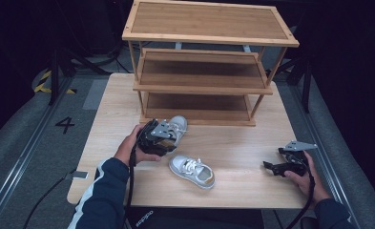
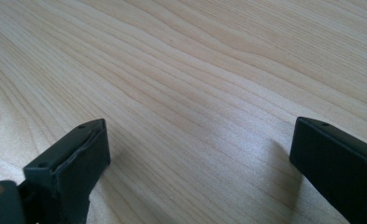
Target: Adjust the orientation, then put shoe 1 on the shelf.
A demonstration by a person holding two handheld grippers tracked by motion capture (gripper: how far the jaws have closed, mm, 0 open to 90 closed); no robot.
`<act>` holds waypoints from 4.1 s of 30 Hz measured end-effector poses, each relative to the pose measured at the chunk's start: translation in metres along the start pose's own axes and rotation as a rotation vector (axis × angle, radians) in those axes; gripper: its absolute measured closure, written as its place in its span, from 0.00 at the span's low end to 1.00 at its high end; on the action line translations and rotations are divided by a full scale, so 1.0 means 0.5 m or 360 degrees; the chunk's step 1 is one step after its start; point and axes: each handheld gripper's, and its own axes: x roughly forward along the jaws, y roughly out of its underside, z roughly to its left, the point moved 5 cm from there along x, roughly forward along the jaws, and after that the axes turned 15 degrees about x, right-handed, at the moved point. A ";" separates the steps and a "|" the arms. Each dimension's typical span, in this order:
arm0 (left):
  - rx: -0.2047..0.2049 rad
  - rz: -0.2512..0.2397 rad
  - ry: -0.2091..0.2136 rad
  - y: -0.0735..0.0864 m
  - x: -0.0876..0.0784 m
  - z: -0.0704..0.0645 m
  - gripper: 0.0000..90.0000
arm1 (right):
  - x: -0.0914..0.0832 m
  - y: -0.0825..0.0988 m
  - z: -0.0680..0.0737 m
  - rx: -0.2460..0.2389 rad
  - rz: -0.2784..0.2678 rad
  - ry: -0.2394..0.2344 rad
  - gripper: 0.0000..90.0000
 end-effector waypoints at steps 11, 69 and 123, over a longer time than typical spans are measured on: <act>0.0032 0.0129 0.0102 0.003 0.043 0.013 0.67 | 0.000 0.000 0.000 -0.0001 0.0000 0.0000 0.06; -0.0037 0.0039 0.0048 0.024 -0.012 0.008 0.83 | 0.001 -0.001 -0.001 -0.0014 0.0008 -0.0015 0.05; -0.0221 0.0186 -0.0114 -0.107 0.157 0.178 0.57 | 0.001 -0.001 -0.002 -0.0006 0.0008 -0.0009 0.04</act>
